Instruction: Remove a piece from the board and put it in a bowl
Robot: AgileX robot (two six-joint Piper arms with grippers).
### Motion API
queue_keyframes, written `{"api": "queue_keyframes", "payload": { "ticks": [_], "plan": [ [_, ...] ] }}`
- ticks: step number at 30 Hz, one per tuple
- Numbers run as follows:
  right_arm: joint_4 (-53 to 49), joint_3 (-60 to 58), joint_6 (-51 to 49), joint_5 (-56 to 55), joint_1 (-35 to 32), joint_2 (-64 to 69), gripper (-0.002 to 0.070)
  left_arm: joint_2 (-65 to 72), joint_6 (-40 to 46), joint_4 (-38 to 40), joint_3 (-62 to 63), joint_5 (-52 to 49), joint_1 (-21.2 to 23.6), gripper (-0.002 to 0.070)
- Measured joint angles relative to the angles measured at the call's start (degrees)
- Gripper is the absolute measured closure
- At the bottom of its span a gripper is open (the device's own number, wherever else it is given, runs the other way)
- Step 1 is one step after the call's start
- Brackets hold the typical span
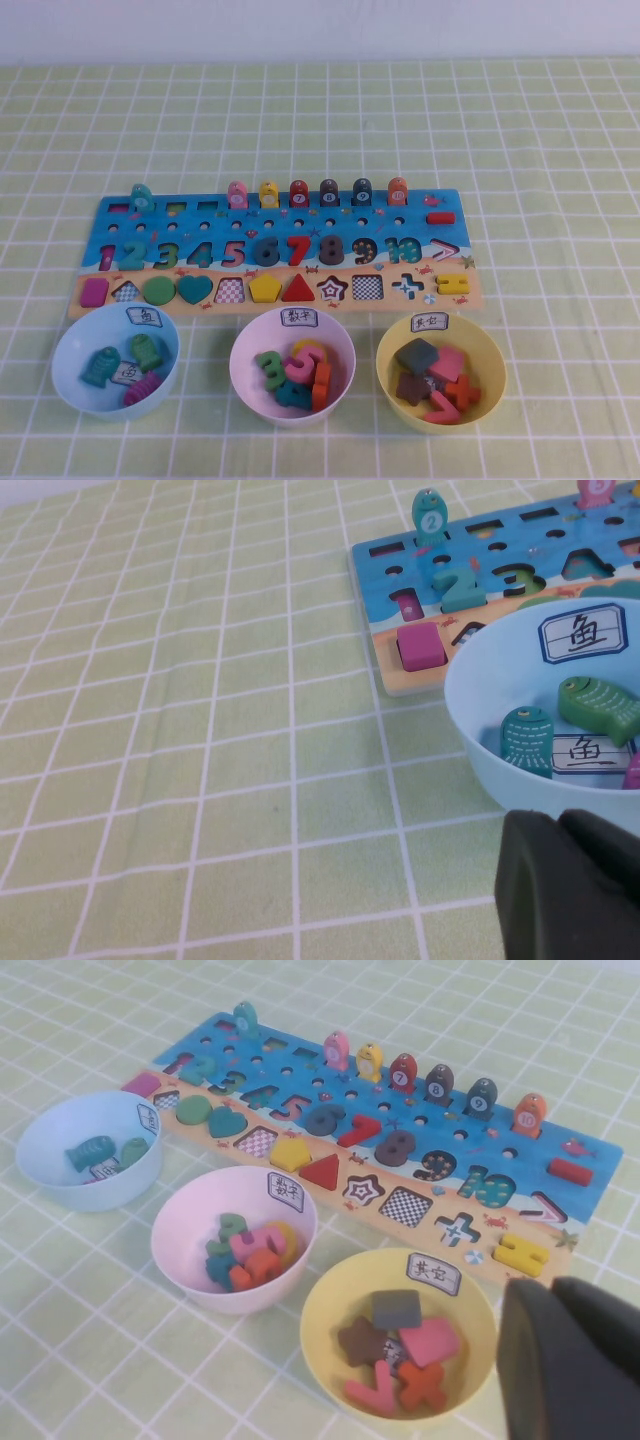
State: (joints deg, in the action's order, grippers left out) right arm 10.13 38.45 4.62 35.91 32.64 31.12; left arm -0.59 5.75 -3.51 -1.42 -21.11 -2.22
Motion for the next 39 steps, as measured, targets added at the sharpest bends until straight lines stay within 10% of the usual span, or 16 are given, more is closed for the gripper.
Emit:
{"api": "queue_keyframes", "payload": {
  "ticks": [39],
  "plan": [
    [-2.16, -1.7, -1.32, 18.72, 0.0, -0.87, 0.0692, 0.0, 0.0, 0.0, 0.0, 0.0, 0.0, 0.068]
  ]
}}
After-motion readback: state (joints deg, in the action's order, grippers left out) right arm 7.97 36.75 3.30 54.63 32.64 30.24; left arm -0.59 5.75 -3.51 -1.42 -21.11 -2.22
